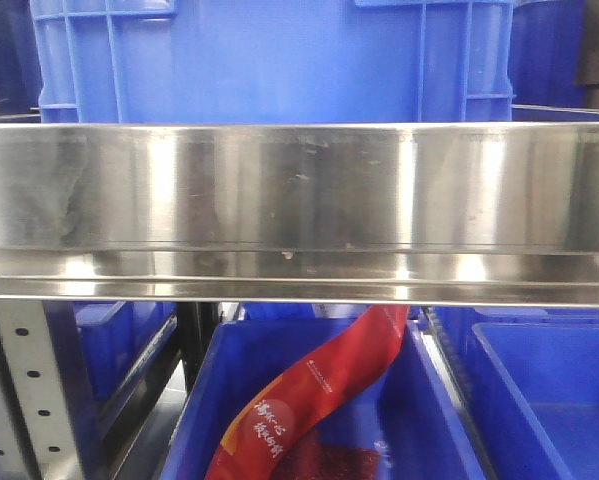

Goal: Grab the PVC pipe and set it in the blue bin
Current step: 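Lower both held white clamps down into the blue bin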

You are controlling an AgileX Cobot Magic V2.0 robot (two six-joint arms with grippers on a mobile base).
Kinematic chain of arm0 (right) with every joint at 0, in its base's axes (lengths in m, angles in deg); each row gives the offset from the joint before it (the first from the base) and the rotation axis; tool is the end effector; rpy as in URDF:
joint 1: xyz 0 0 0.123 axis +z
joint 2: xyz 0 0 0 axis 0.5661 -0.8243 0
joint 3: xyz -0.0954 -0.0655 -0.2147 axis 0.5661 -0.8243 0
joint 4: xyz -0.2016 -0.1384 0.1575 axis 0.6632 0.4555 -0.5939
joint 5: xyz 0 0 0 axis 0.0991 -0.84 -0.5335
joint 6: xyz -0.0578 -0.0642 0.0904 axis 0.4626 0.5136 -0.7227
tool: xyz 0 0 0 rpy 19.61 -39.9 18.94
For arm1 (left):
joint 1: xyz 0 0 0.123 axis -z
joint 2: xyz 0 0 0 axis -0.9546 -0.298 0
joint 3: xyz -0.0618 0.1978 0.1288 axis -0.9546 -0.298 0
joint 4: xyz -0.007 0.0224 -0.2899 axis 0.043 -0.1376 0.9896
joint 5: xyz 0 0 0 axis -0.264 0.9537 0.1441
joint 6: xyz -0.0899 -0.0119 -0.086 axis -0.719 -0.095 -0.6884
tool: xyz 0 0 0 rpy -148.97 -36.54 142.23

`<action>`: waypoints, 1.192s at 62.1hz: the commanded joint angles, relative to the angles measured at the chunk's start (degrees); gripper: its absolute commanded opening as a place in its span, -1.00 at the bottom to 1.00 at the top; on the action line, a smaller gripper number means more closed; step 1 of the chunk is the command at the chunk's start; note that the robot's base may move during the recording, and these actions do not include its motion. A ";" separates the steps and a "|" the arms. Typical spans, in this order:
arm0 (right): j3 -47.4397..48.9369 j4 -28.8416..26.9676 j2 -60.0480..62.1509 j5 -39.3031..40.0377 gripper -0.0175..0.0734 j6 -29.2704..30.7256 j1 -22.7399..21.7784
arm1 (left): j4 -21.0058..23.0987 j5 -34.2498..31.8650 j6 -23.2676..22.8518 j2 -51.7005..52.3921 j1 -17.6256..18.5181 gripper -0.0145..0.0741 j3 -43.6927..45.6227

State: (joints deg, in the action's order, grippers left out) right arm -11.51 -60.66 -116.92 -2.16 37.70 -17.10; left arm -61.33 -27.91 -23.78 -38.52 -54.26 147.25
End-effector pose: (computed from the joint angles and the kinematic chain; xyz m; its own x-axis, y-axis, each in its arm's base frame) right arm 0.2455 0.0890 0.4164 -0.0669 0.1488 -0.9866 -0.3791 0.9109 0.1631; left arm 0.3014 -0.1185 0.4118 -0.1154 -0.0201 -0.9931 0.4367 0.8969 -0.0689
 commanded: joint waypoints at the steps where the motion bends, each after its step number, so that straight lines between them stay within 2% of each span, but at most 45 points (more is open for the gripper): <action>1: 0.36 -0.14 -1.38 2.67 -0.97 0.48 -0.04 | -1.86 0.70 0.01 -1.41 1.20 -0.92 1.61; 13: 0.36 -0.14 -2.79 3.88 -0.97 0.48 0.04 | -5.58 -3.44 0.01 -4.69 6.28 -0.92 3.25; 21: 0.44 -0.14 -2.79 4.98 -0.97 0.48 0.04 | -6.02 -8.46 0.01 -6.40 8.20 -0.92 3.33; 42: 0.44 -0.14 -4.21 8.56 -0.97 0.48 0.04 | -6.63 -14.04 0.01 -9.76 8.18 -0.92 3.45; 54: 0.44 -0.14 -7.67 9.38 -0.97 0.48 0.53 | -6.75 -14.11 0.01 -12.59 8.18 -0.92 5.59; 64: 0.73 -0.14 -8.93 14.54 -0.97 0.48 2.66 | -8.20 -15.10 0.01 -14.10 8.18 -0.92 6.73; 74: 2.58 -0.14 -12.74 13.46 -0.97 0.48 2.80 | -8.20 -15.73 0.01 -15.50 8.18 -0.92 6.73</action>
State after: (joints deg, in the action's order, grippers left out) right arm -9.96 -60.66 -127.71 9.78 37.91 -14.35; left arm -69.56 -41.66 -23.78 -53.58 -46.42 153.43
